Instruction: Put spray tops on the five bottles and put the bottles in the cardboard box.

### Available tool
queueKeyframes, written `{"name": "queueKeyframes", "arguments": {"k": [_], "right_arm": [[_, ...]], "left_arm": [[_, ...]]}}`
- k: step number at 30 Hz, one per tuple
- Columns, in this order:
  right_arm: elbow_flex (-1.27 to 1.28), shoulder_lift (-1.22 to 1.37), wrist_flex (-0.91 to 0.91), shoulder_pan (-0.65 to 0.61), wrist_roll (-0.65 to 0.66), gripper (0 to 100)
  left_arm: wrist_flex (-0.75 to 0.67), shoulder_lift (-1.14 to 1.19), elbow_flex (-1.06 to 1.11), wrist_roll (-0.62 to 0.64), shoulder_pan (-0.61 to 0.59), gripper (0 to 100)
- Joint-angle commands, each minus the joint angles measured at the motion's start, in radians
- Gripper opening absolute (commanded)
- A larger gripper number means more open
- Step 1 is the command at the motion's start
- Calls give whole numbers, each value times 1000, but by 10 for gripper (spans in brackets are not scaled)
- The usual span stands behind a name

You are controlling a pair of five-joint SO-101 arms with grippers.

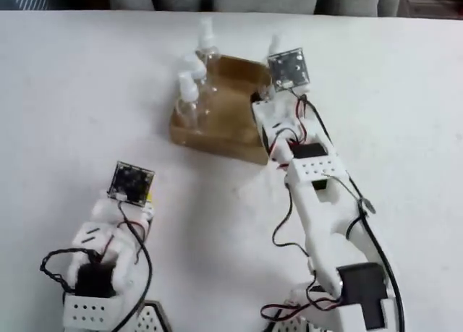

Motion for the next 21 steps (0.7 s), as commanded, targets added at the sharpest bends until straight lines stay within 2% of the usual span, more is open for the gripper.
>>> {"name": "queueKeyframes", "arguments": {"k": [1, 21], "right_arm": [[-57, 7, -22, 2, 48, 15], [-137, 239, -19, -18, 52, 15]], "left_arm": [[5, -8, -3, -11, -10, 20], [5, -7, -3, -11, -10, 20]]}}
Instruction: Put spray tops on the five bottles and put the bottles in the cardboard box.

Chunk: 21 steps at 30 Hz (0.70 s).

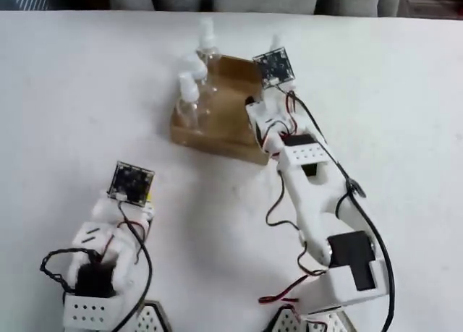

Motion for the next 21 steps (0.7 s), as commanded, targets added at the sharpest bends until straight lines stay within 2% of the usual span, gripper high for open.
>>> {"name": "queueKeyframes", "arguments": {"k": [1, 16, 21], "right_arm": [[-20, 24, -2, -22, 12, 15], [-18, 64, 1, -25, 12, 21], [-12, 64, 4, -25, 8, 124]], "left_arm": [[5, -7, -3, -11, -10, 20], [5, -7, -3, -11, -10, 20], [5, -7, -3, -11, -10, 20]]}}
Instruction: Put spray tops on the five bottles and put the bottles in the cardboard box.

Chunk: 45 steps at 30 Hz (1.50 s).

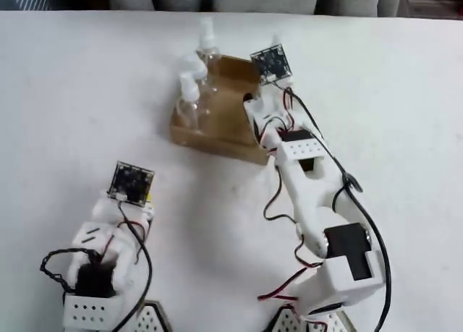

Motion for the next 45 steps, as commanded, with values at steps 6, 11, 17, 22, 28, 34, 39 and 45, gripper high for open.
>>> {"name": "queueKeyframes", "arguments": {"k": [6, 11, 17, 22, 28, 34, 39, 45], "right_arm": [[9, 5, 4, -16, 11, 125], [8, -1, 4, -16, 12, 127], [8, -2, 4, -22, 12, 127], [8, -4, 2, -30, 11, 128], [9, 2, 4, -33, 6, 245], [9, 1, 4, -33, 5, 253], [9, -4, 4, -33, 5, 255], [8, -4, 4, -33, 5, 266]], "left_arm": [[5, -7, -3, -11, -10, 20], [5, -7, -3, -11, -10, 20], [5, -7, -3, -11, -10, 20], [5, -7, -3, -11, -10, 20], [5, -7, -3, -11, -10, 20], [5, -7, -3, -11, -12, 20], [5, -7, -3, -11, -13, 20], [5, -7, -3, -11, -13, 20]]}}
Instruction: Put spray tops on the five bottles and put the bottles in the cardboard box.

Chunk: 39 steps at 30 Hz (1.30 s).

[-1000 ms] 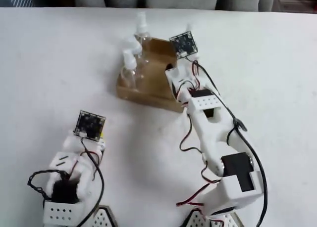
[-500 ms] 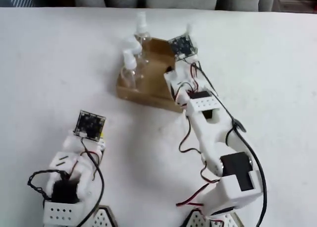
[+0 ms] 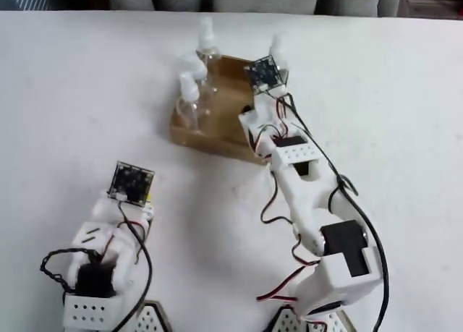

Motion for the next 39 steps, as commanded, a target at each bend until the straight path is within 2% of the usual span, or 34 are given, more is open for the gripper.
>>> {"name": "queueKeyframes", "arguments": {"k": [1, 7, 14, 27, 39], "right_arm": [[-8, -10, -4, -8, 3, 284], [-8, -12, -4, -8, 3, 395], [-8, -24, -5, -10, 3, 395], [81, -239, -4, -67, 2, 396], [80, -349, 31, -50, 2, 396]], "left_arm": [[5, -7, -3, -11, -13, 20], [5, -7, -3, -11, -13, 20], [0, -7, -3, -11, -15, 20], [0, -7, -3, -11, -15, 20], [2, -7, -3, -11, -15, 20]]}}
